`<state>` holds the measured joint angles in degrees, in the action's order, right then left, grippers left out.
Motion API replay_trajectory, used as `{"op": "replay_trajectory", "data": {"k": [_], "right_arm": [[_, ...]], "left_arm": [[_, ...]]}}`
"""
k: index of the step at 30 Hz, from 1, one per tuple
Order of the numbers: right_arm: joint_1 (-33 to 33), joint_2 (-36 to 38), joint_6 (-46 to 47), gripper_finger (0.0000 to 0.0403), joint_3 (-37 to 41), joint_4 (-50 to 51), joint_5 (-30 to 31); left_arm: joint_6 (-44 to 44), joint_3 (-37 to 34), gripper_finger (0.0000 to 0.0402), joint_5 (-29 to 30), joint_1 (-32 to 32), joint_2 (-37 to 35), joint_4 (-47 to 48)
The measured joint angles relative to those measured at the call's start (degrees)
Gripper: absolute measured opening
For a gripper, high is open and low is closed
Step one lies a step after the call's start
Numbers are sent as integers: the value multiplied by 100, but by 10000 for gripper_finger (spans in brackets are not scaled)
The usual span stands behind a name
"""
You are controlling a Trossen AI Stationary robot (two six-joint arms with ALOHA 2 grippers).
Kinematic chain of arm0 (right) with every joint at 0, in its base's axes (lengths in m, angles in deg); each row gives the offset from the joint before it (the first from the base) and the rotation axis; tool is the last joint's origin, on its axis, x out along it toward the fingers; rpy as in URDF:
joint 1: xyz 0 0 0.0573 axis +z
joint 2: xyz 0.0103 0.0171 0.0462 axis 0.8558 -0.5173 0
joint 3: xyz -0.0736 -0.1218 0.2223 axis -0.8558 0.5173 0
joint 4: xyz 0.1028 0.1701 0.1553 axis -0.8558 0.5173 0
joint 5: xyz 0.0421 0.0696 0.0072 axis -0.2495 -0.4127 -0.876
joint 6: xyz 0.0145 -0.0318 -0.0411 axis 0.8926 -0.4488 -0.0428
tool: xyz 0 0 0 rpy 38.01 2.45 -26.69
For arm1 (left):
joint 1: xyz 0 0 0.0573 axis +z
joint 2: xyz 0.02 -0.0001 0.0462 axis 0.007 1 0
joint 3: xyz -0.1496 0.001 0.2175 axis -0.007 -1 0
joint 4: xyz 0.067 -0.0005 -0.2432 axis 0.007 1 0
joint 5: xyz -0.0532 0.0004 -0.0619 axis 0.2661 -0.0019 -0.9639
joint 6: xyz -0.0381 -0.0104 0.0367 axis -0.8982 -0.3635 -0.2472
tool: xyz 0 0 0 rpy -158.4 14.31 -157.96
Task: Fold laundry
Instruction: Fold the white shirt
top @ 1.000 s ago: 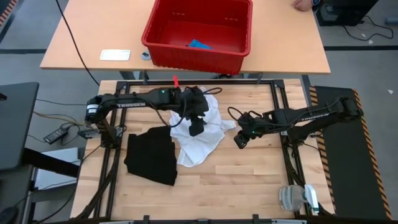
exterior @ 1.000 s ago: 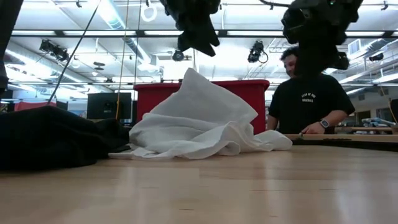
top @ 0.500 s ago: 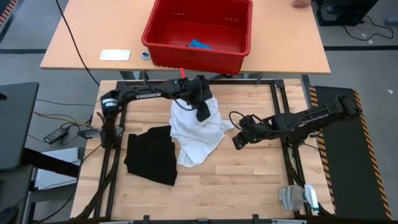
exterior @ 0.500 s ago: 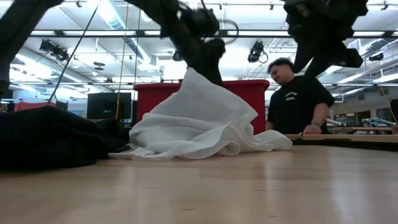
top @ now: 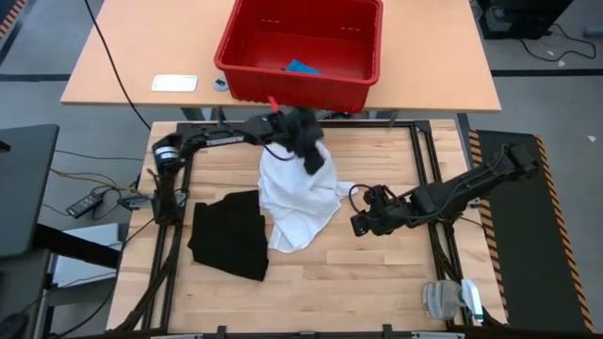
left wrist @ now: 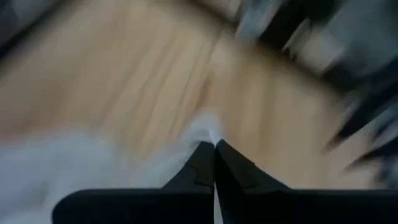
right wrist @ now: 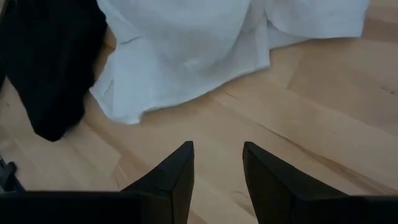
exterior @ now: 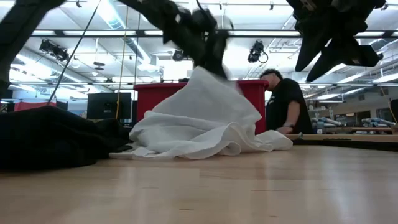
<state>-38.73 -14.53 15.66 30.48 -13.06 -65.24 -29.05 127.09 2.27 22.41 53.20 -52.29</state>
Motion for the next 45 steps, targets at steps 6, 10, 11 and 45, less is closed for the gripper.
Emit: {"op": "replay_trajectory", "data": {"k": [6, 10, 11, 45], "right_arm": [[-89, -3, -203, 148, 2, -566, 281], [-207, 248, -646, 156, 2, -764, 753], [-246, 344, -768, 159, 2, -758, 897], [-1683, 15, -3779, 271, 0, -3739, 1017]], "left_arm": [[-523, 4, 2, -121, -36, -1236, -1925], [-378, 20, 1, 92, -42, -1954, -2166], [-365, 20, 1, 261, -40, -2084, -2140], [-200, 9, 0, 2932, -740, -2460, -3355]]}}
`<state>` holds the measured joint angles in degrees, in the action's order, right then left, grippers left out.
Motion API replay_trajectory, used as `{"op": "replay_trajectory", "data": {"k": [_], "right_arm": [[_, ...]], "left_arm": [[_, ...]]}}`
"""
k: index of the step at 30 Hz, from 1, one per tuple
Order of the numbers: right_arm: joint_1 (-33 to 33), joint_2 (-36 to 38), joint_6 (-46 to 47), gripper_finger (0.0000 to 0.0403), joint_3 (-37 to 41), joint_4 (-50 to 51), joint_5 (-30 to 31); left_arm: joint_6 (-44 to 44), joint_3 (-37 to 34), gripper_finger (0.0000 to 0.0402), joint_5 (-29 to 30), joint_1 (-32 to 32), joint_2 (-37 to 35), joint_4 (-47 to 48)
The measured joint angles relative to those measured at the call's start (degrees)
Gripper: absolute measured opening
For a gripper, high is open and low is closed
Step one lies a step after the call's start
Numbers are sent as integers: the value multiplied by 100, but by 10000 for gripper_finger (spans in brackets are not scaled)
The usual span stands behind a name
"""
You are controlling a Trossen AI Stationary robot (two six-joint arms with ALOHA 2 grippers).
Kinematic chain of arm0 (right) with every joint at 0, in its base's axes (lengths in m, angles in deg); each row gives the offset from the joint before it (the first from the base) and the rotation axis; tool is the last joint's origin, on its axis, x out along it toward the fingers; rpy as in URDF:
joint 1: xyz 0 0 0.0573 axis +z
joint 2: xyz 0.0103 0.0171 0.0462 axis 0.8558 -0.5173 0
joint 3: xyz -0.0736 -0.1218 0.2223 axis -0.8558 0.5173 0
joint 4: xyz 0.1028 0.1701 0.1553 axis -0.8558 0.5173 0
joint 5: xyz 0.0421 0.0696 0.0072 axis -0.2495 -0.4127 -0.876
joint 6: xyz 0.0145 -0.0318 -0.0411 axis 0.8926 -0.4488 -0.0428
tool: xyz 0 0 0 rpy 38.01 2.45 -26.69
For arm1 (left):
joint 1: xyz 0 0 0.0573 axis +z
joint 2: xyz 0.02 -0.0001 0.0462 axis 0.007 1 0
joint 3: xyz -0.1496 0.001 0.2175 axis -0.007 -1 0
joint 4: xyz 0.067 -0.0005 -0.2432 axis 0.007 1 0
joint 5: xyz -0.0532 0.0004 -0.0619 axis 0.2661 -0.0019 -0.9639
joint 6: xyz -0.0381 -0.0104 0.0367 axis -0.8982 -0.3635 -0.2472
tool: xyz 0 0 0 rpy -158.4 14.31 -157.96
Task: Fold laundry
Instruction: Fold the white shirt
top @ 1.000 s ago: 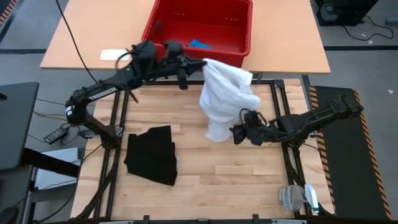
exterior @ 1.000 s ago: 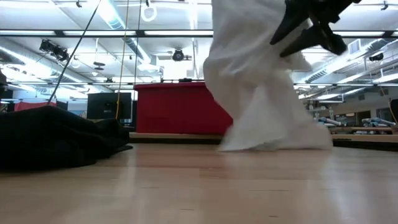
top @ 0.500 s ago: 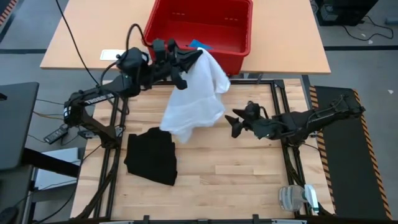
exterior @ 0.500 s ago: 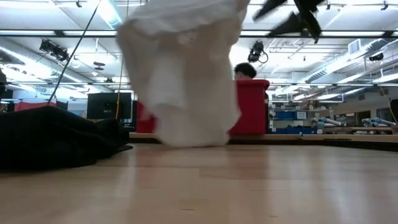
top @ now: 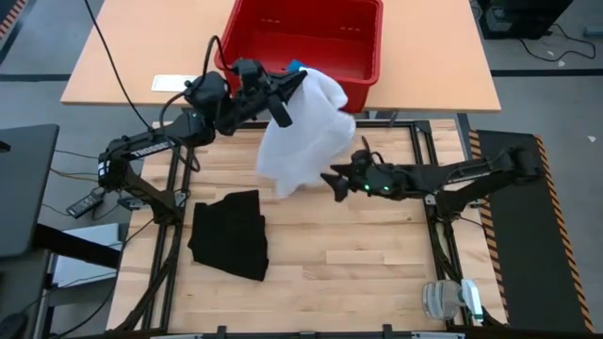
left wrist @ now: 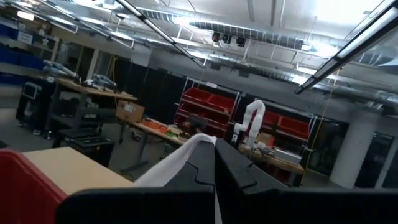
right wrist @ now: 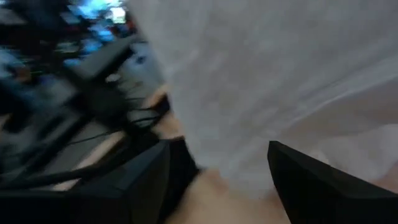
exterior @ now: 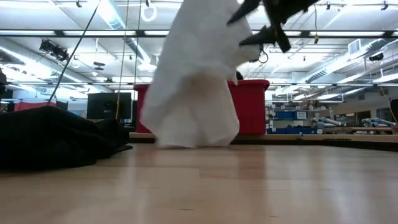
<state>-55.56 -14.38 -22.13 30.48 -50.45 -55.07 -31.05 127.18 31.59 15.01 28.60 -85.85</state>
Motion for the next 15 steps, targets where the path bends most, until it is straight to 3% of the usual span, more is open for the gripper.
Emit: {"op": "replay_trajectory", "data": {"k": [2, 7, 9, 12, 15], "right_arm": [[-149, -32, 207, 242, 2, 12, 32], [-221, 193, 344, 120, 2, 84, -486], [-135, 437, 448, 89, 2, 168, -304], [-86, 993, 197, 82, 1, 128, 173], [-317, 1526, -255, 105, -4, 333, 219]], "left_arm": [[-1, 0, 0, 0, -36, -1, -10], [-5, 0, 0, -2, -74, -80, 60], [-40, 0, 0, -136, -71, -150, 100], [-312, 2, 0, -891, 9, -248, 340], [-620, 9, 0, -1309, 37, -258, 710]]}}
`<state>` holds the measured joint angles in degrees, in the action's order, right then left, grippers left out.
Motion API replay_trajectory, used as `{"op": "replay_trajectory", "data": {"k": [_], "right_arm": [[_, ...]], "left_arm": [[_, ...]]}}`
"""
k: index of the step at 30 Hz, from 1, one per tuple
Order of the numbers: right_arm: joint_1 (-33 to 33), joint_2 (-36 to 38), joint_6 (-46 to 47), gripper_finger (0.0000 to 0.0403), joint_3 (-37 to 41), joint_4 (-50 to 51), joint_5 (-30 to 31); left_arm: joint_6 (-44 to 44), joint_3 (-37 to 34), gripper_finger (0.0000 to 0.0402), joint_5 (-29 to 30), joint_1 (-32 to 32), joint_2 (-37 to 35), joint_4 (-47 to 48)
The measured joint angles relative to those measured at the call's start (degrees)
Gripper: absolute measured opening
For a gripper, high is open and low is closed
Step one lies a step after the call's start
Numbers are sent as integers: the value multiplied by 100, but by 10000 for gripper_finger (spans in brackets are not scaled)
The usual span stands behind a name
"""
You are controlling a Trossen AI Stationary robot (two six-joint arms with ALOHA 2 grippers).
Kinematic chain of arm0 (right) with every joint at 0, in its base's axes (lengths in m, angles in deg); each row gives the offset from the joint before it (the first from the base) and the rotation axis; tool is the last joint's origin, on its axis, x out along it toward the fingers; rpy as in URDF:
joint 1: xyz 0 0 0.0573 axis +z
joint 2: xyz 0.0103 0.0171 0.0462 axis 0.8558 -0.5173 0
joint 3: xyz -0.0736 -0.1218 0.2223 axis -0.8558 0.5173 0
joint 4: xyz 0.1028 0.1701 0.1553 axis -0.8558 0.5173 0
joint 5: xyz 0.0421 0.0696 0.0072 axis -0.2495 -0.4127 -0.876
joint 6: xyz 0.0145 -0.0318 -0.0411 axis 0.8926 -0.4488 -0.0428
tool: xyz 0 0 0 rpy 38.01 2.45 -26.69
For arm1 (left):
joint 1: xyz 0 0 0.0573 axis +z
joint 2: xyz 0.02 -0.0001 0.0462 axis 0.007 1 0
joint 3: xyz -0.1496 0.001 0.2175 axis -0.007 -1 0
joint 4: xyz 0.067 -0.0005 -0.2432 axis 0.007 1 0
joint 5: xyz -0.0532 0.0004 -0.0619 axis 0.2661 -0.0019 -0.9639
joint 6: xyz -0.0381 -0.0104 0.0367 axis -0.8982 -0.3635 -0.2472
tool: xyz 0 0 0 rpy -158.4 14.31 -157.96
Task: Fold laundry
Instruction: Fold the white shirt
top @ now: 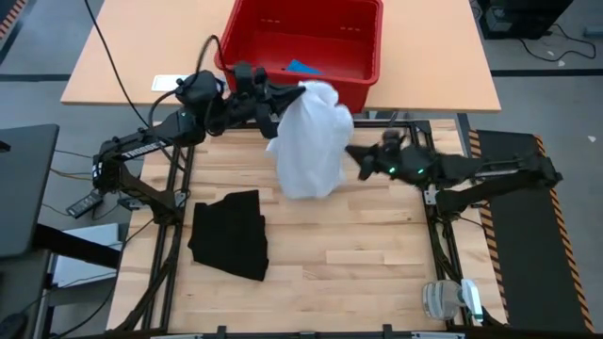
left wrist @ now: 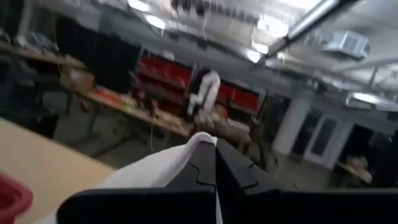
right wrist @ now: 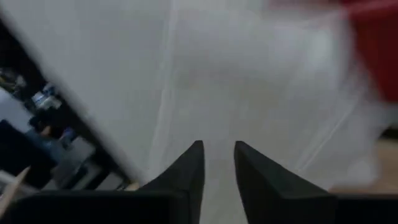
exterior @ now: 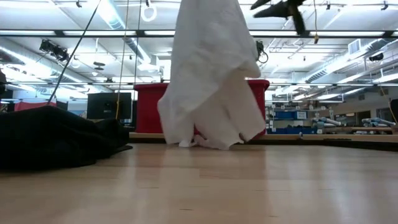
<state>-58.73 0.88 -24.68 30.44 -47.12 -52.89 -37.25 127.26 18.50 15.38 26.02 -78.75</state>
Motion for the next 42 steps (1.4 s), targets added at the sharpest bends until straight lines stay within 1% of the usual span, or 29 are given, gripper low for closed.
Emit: {"op": "replay_trajectory", "data": {"k": [2, 5, 8, 11, 13, 15, 16, 18, 20, 21, 23, 25, 26, 27, 30, 32, 35, 37, 40, 42], "right_arm": [[-164, 225, -176, 133, 0, 207, -154], [-337, 281, -589, 185, -4, 482, -679], [-436, 153, -541, 244, 6, 860, -1251], [-446, 26, -356, 293, 7, 945, -1743], [-446, -121, -439, 311, 7, 799, -2363], [-440, -269, -368, 313, 7, 666, -2876], [-423, -336, -299, 309, 7, 609, -2992], [-350, -450, -202, 287, 6, 554, -3038], [-294, -554, -183, 247, 7, 478, -3022], [-280, -586, -187, 218, 7, 425, -3020], [-271, -614, -205, 149, 5, 246, -3028], [-272, -608, -293, 67, 5, 148, -3027], [-273, -581, -378, 35, 7, 106, -3028], [-273, -543, -446, 21, 7, 90, -3026], [-275, -329, -463, 16, 5, 191, -3024], [-275, -167, -550, 12, 2, 560, -3039], [-301, 78, -762, 12, 2, 1237, -3175], [-331, 229, -1024, 12, 2, 1569, -3399], [-336, 337, -1520, 12, 4, 1879, -3665], [-336, 364, -1902, 12, 4, 1753, -4098]], "left_arm": [[-50, -7, 0, -99, 0, 14, 109], [-100, -8, 0, -101, 0, 18, 13], [-259, 0, 0, -103, -2, 36, -38], [-361, -2, 0, -165, -68, 53, 5], [-400, -2, 0, -328, -81, 53, -24], [-400, -2, 0, -385, -78, 51, -30], [-402, -2, 0, -384, -60, 51, -30], [-402, -2, 0, -372, -30, 51, -23], [-400, -2, 0, -316, -26, 51, -31], [-400, -2, 0, -271, -30, 51, -35], [-400, -2, 0, -240, -35, 51, -25], [-397, -2, 0, -226, -33, 51, 55], [-357, -2, 0, -204, -29, 51, 127], [-297, -2, 0, -201, 2, 49, 247], [-252, -2, 6, -190, 120, 46, 864], [-250, -2, 20, -177, 195, 48, 1336], [-183, -2, 57, -162, 302, 48, 1958], [-172, -2, 86, -162, 356, 50, 2266], [-176, -2, 131, -164, 389, 99, 2374], [-189, -4, 158, -164, 377, 105, 2292]]}}
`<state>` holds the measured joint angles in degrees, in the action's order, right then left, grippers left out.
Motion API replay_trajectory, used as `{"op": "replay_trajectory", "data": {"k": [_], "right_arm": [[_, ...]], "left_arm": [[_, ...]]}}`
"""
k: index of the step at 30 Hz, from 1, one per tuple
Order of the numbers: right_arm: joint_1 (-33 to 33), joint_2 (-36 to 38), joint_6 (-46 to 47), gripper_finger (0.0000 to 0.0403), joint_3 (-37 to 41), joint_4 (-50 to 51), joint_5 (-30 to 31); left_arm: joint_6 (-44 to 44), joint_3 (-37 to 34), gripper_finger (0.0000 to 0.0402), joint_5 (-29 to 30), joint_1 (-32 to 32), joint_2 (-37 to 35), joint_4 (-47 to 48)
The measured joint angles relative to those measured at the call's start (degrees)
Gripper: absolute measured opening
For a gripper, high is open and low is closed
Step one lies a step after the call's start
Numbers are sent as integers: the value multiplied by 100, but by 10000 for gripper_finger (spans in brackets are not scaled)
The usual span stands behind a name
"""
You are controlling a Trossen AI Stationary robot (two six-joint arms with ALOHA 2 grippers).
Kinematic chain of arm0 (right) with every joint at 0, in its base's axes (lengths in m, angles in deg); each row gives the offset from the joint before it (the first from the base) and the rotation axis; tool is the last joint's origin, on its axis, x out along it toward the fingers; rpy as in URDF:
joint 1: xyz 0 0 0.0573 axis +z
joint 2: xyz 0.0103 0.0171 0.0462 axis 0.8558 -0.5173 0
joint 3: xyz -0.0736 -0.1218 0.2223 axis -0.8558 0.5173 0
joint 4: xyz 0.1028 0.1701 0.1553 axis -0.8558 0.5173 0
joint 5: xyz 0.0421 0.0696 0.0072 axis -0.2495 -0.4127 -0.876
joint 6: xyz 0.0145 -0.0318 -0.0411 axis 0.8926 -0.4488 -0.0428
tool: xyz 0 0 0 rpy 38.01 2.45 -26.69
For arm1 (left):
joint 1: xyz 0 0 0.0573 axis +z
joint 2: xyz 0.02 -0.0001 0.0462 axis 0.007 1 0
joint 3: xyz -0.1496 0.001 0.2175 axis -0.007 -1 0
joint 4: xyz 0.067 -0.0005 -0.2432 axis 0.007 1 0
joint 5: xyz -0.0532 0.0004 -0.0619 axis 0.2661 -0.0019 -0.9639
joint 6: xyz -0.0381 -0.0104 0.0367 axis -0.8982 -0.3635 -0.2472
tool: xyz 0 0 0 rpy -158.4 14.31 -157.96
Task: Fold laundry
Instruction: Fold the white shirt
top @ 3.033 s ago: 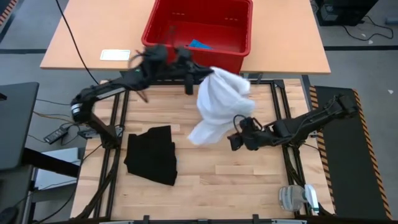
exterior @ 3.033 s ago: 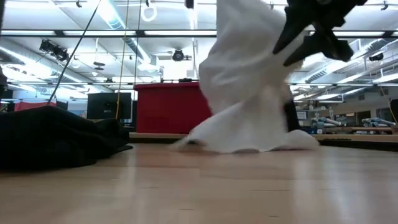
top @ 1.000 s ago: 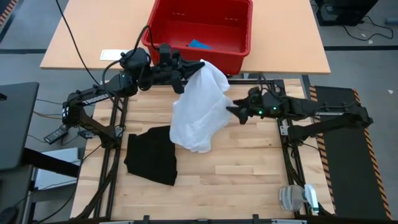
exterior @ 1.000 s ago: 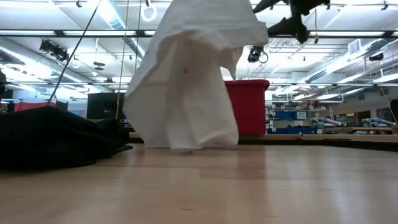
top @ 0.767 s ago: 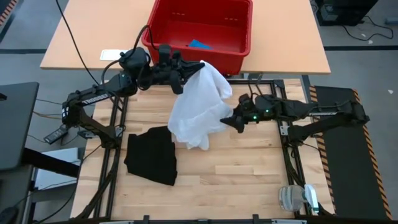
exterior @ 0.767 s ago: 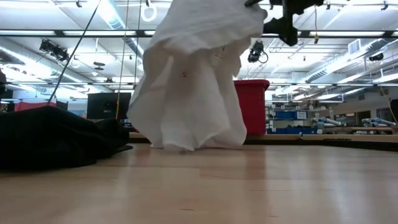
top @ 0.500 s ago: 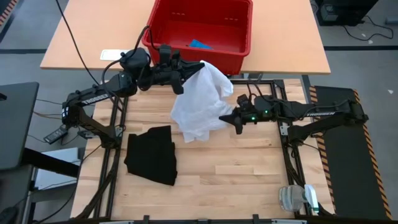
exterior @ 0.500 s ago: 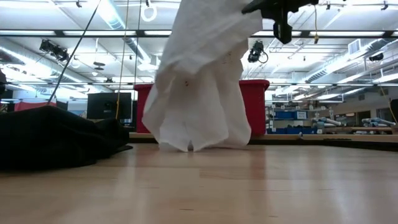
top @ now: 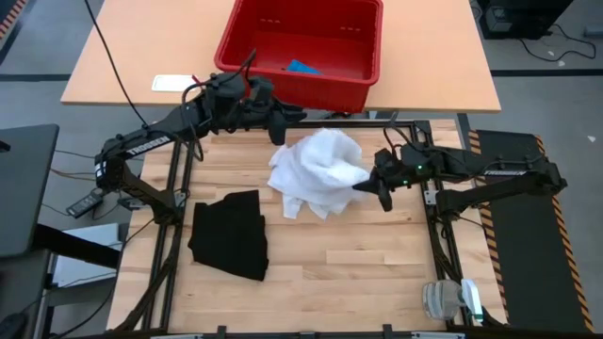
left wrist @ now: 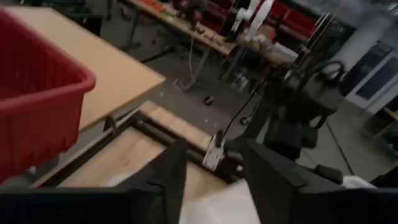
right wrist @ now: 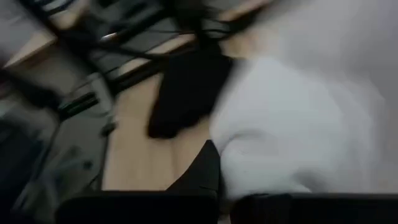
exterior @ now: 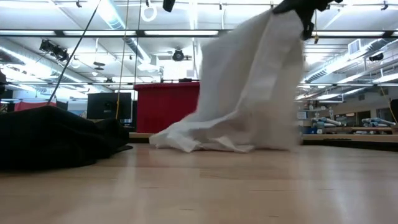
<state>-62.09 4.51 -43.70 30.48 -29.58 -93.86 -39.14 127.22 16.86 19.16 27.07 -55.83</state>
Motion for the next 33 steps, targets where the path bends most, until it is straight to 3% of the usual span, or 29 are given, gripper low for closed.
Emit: {"op": "replay_trajectory", "data": {"k": [4, 7, 16, 22, 26, 33], "right_arm": [[0, 4, -368, 12, 0, -636, -1088], [-71, 4, -340, 12, 0, -1335, -1421], [-815, 4, 897, 13, 0, -3150, -48], [-990, 0, 1488, 12, 0, -3275, 713], [-986, -2, 1820, 12, 0, -3421, 1245], [-752, -96, 2078, 13, 0, -3825, 1624]], "left_arm": [[99, 0, 200, -120, -110, -2, -645], [239, 0, 215, -488, -180, 14, -1208], [537, -11, 220, -713, -625, 698, -1255], [1134, -7, 233, -83, -774, 972, -1380], [1748, -4, 270, 408, -926, 1026, -1231], [2420, -4, 324, 1559, -1068, 1224, -1172]]}}
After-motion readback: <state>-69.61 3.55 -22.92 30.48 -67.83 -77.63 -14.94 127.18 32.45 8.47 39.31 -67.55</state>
